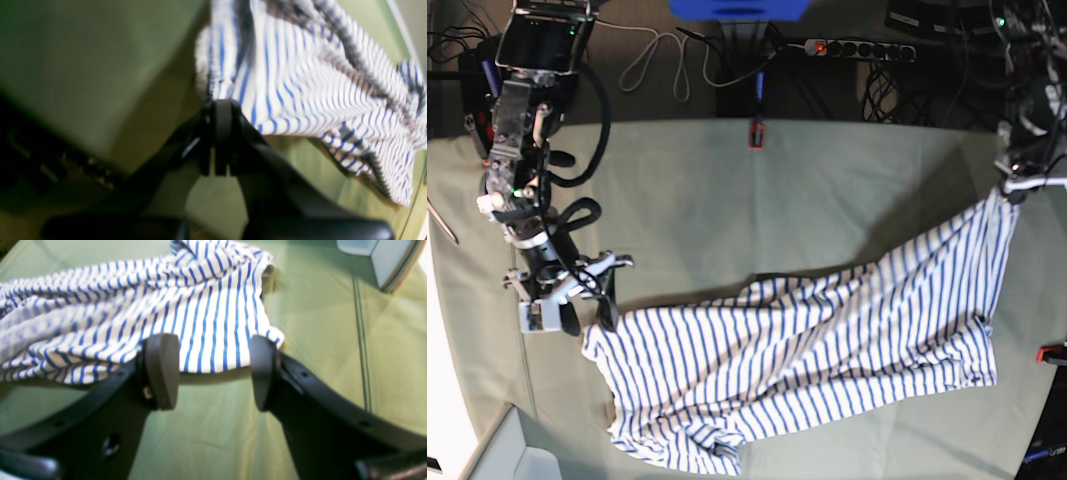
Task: Layout the t-shirt on the table in an organized manner, then fold the t-shirt properly
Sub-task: 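Grasp the shirt edge nearest the right gripper and pull it outward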
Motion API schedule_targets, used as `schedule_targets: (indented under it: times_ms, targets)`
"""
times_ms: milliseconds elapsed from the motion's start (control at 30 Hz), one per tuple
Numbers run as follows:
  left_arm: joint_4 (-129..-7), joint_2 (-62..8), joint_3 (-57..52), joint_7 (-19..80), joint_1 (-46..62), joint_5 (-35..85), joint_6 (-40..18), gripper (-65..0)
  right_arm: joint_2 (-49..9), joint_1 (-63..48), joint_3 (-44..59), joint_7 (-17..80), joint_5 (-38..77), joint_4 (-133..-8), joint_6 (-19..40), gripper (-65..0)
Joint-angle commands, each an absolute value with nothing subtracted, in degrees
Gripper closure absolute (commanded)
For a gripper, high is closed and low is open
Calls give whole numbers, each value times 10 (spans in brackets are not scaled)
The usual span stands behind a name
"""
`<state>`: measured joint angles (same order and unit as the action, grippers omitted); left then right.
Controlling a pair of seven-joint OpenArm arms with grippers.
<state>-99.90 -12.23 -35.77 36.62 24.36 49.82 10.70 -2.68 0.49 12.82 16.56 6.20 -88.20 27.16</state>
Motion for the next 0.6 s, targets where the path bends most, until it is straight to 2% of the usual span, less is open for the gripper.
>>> schedule_targets:
  times_ms: [0,233,433,567]
  targets:
    - [-1015,-126,-379,371,250,525,112,-1,-29,15,129,148,69,-890,278,-340]
    - [-1032,-127,-500,450,230,592,112,-1,-31,62,128,148,66,-803,278,-344]
    - [-1032,-130,-595,516,129,594,112,-1,-59,138,128,148,65,-666,278,-344]
    - [-1025,-146,-613,576,54,593,112,-1,-73,176,129,147,65,-580,278,-344]
